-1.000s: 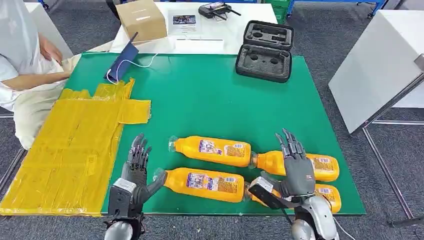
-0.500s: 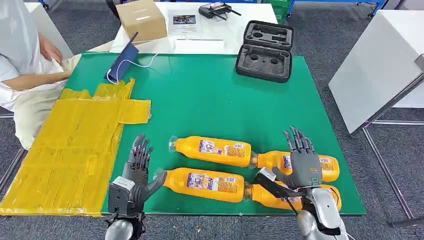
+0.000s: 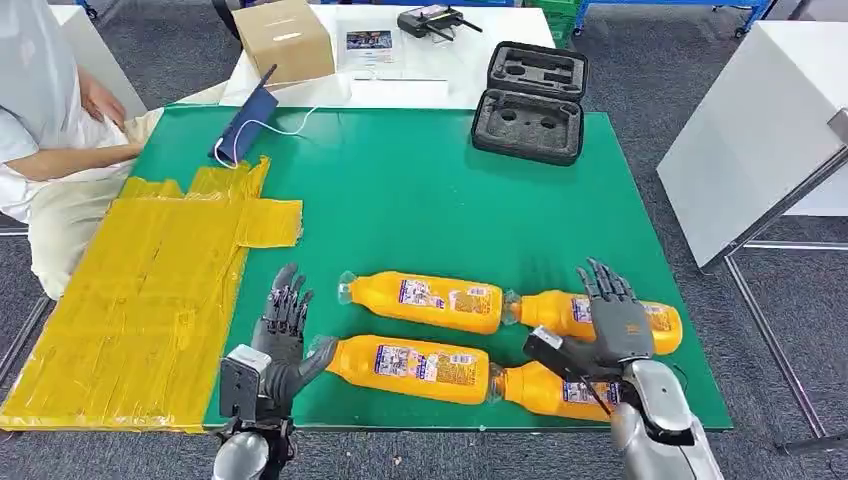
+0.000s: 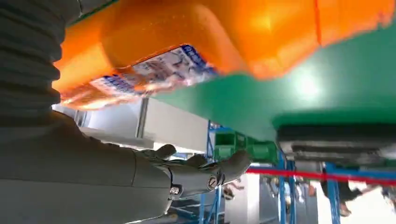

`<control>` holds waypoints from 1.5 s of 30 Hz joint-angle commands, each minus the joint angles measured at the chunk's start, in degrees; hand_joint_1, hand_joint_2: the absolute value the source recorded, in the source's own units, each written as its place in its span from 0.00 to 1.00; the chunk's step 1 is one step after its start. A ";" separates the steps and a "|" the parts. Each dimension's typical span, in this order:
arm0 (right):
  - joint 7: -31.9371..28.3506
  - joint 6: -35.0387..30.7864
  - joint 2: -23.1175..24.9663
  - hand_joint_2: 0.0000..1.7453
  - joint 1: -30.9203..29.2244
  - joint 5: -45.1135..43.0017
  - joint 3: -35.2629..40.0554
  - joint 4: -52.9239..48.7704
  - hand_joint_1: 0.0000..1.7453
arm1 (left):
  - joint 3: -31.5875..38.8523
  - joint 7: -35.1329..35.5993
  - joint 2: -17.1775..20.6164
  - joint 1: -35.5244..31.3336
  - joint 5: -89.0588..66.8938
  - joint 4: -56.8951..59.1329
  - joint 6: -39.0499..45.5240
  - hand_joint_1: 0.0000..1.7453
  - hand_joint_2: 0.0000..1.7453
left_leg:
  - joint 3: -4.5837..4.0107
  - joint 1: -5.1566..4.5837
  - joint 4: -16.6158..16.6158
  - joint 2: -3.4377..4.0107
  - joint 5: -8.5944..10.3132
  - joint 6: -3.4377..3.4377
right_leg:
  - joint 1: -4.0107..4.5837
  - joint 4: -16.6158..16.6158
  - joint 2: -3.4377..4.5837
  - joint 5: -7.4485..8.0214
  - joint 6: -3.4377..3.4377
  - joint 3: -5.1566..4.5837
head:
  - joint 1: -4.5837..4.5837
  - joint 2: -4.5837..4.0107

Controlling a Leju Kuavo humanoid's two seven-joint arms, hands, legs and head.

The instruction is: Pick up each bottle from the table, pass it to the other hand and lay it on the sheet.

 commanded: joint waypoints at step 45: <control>-1.28 12.70 -13.49 1.00 -18.35 4.43 6.60 39.84 1.00 | -2.28 -1.94 2.06 -8.12 3.84 12.34 -2.67 0.00 1.00 | 0.99 0.07 -0.06 -0.17 -0.08 0.19 | 0.05 -0.40 -0.08 -0.01 0.05 0.62 | 0.00 0.00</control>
